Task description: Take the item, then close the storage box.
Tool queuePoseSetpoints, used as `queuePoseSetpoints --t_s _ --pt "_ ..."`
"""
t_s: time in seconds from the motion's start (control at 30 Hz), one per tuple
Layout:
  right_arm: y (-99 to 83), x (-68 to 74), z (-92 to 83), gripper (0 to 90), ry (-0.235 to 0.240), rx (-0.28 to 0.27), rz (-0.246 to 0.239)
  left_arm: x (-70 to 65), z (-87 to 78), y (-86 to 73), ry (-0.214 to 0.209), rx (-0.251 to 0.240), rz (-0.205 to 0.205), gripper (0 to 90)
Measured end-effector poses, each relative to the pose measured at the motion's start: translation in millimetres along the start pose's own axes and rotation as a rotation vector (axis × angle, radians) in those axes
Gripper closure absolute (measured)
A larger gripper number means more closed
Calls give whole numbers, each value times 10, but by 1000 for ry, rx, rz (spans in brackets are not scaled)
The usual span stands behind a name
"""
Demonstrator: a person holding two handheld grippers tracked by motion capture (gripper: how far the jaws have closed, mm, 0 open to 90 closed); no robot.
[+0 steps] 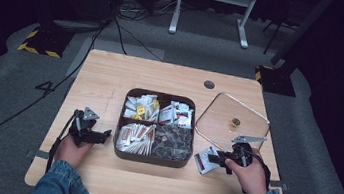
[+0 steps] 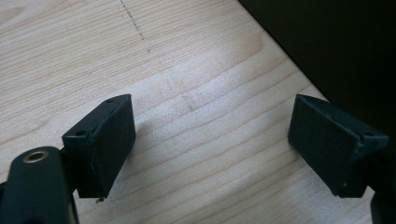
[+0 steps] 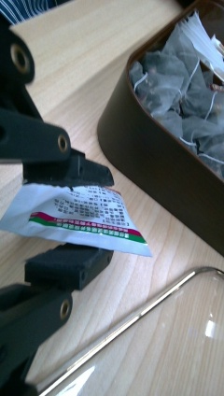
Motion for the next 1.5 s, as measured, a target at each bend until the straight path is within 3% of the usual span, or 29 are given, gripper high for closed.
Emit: queuePoseSetpoints --t_s 0.23,0.67,1.13,1.5 --pt "17 -88 -16 487 -48 -24 -22 1 1 1 1 0 1 153" --pt "142 -133 -125 481 -74 -102 -46 1 1 1 1 0 1 154" --pt "377 -287 -366 459 -140 -213 -72 -1 0 0 3 0 -2 154" --pt "534 -724 -416 436 -250 -265 -50 0 -2 -2 5 0 -2 154"
Point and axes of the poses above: each handheld gripper's, and its own axes: z roughly forward along the jaws, y roughly out of its top, x roughly to its left, the point moved 9 cm from there along z, roughly forward along the jaws
